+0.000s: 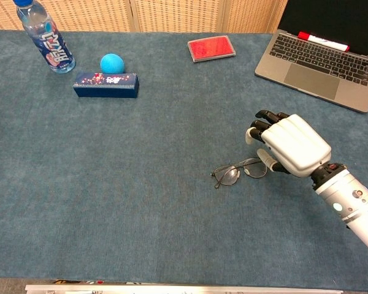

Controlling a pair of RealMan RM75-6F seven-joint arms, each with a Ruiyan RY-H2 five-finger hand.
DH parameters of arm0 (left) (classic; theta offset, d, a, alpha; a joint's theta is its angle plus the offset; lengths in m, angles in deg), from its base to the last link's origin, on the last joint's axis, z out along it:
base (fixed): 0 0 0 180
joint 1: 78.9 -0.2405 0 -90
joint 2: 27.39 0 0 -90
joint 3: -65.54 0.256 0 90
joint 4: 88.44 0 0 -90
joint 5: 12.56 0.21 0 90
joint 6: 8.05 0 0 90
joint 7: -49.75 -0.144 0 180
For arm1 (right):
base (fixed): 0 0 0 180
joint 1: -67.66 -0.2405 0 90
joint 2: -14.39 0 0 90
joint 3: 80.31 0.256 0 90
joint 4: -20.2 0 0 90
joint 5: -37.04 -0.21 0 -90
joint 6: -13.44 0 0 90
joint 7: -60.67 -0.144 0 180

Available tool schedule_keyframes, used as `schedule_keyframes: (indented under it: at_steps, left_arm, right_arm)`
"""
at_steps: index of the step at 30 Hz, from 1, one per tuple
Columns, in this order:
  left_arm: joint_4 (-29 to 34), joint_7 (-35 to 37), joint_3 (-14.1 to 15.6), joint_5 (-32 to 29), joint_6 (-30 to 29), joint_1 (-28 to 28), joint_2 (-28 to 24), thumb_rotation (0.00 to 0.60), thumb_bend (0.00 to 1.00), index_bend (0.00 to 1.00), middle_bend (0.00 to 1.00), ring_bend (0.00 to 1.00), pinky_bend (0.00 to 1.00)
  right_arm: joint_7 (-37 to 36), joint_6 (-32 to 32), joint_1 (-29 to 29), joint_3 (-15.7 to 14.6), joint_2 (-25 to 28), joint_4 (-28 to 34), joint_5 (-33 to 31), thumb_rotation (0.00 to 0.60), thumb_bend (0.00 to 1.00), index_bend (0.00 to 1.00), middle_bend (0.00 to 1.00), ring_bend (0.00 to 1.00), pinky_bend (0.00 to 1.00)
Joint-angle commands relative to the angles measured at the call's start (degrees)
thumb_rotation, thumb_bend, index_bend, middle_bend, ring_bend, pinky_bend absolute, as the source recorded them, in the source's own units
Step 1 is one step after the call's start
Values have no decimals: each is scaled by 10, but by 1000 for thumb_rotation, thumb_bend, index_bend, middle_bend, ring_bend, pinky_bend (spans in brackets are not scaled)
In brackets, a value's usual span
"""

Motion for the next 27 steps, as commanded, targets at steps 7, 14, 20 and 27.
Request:
schedule_keyframes:
  at_steps: [7,14,20,27]
  left_arm:
    - [1,0,-2,-6,0,-1,-2,600,0,640,499,346,550]
    - [5,4,-8,-17,-4,-3,-6,600,0,640,499,346,550]
    - [4,5,-11,-22,-8,-5,-7,600,0,640,499,346,550]
    - [4,6,-12,-23,-8,-6,-8,600,0,639,499,346,550]
  right_arm:
    - [3,2,0,0,-2,-9,-1,600,442,432,387,193,394]
    - [4,7,-1,-2,-3,-16,-3,600,442,433,387,193,394]
    - [2,14,-1,-3,-6,-27,-6,600,442,432,387,193,394]
    - [-1,19,-1,-4,-11,-39,-11,600,442,433,387,193,394]
